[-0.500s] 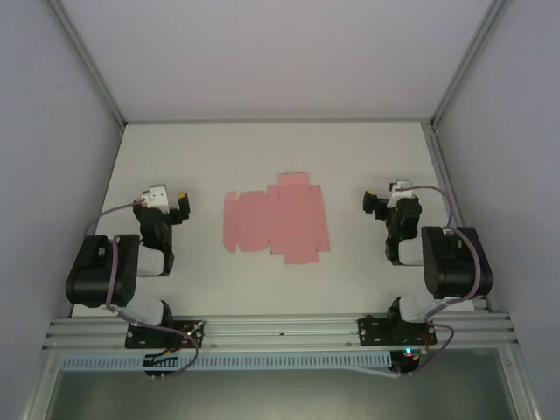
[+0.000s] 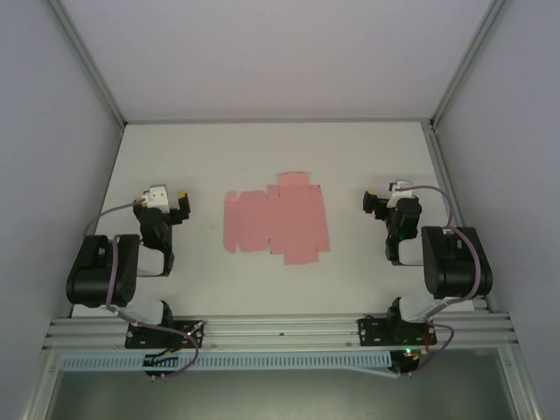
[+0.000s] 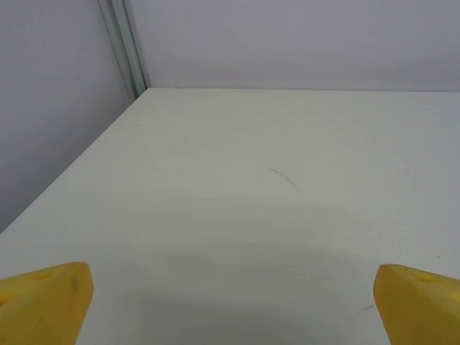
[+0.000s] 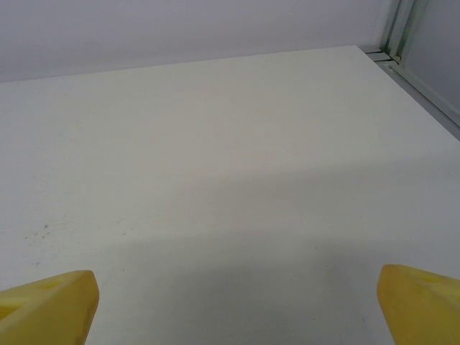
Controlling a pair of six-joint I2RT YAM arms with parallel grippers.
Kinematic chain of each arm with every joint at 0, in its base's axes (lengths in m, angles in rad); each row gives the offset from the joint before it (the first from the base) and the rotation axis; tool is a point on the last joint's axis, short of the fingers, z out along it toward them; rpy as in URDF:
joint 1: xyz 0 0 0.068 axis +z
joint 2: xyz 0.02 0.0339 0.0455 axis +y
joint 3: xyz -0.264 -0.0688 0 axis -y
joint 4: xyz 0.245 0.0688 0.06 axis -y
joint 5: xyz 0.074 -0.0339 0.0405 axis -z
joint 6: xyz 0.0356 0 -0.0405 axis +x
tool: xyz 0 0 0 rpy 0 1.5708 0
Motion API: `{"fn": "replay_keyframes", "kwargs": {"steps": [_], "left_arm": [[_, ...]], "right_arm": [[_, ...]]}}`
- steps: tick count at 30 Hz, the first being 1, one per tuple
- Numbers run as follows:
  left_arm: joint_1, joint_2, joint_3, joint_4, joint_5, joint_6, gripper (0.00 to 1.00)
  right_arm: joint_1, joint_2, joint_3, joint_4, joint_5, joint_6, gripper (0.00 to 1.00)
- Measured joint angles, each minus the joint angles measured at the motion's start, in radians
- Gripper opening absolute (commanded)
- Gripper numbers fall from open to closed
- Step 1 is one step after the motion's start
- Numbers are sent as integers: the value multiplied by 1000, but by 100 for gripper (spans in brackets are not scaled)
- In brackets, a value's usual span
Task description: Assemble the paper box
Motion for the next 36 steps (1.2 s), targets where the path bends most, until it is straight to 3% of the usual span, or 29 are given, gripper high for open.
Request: {"fn": "replay_keyframes", "kwargs": {"steps": [26,36], "left_arm": [[0,-22,1,-31,-3,0,100],[-1,-306,130,-373,5,-61,100]], "right_arm": [[0,-3,3,-15,0,0,100],[54,-180,266,-495,35,11,100]]}}
